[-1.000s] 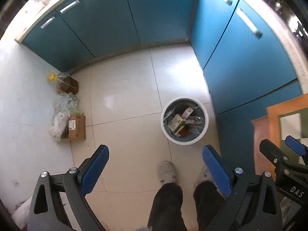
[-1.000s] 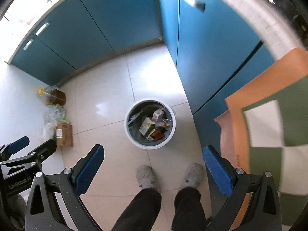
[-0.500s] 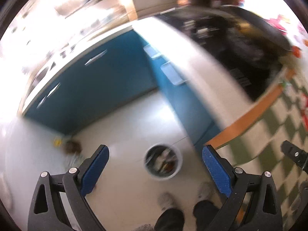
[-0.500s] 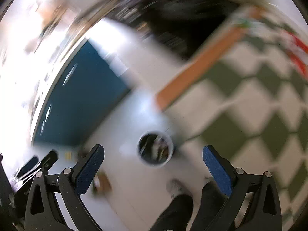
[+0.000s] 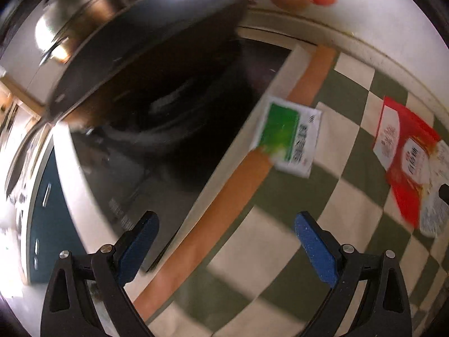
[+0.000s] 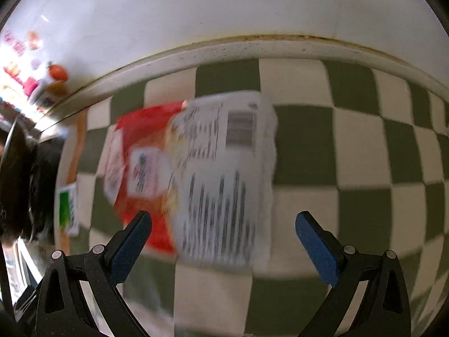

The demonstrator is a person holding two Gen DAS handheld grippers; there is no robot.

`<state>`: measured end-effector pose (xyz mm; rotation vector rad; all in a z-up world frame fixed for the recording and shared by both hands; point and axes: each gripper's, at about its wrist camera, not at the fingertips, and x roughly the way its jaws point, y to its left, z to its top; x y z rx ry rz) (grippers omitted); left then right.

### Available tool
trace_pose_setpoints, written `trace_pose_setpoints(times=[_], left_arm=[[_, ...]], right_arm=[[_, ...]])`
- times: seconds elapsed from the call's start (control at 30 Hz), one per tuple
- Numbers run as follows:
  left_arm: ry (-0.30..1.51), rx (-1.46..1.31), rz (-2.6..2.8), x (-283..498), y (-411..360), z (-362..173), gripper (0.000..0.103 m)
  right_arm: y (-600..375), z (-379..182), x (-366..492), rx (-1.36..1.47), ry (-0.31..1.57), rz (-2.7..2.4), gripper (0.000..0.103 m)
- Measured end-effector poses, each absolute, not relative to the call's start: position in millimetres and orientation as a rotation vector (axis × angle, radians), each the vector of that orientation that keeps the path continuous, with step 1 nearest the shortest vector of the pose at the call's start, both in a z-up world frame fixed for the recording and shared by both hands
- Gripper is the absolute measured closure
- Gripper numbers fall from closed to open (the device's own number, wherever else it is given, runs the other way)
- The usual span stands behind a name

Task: Collect trash
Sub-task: 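Withdraw both tools from the bin back toward the checkered counter, then grasp the red sugar bag with the right tool while the left tool grasps the green sachet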

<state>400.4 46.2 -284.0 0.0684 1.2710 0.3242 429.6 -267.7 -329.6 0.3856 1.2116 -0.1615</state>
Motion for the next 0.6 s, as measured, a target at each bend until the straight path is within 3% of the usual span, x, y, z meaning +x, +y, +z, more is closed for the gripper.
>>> trace_pose_setpoints(times=[0.07,0.1,0.3,0.4,0.43,0.5,0.53,0.57,0.6], left_arm=[[1.28,0.095,0.312,417.5,37.6,-290.6,0.004],[1.284,0.109,0.304,425.9,34.0,-295.0,0.004],[1.315,0.159,0.283,465.3,19.2,-316.5,0.004],[1.309,0.144,0.267,476.9,20.0,-320.6,0.007],[1.307,0.124,0.251,479.0,21.5,-320.0,0.015],[1.319,0.025,0.179,481.9,22.4,-319.8,0.045],[1.326,-0.064,0.128,482.5,24.8,-318.6,0.073],[1.322,-0.086,0.122,481.1,25.1,-317.1,0.086],[1.319,-0.067,0.116,480.0,21.6,-316.3,0.092]], right_arm=[[-265.1,-339.8,442.3,0.374,1.216,-0.161,0.002],[-261.0,-343.4,446.8,0.336,1.209,-0.181,0.008],[-263.8,-338.5,446.7,0.269,1.091,-0.215,0.064],[-274.9,-333.0,444.7,0.282,1.072,-0.196,0.079],[-277.5,-330.7,443.2,0.285,1.067,-0.194,0.084],[-288.0,-329.0,443.0,0.315,1.068,-0.196,0.087],[-292.4,-329.0,442.8,0.333,1.07,-0.198,0.088],[-298.2,-330.2,442.8,0.354,1.071,-0.2,0.089],[-301.9,-329.3,442.0,0.369,1.071,-0.201,0.09]])
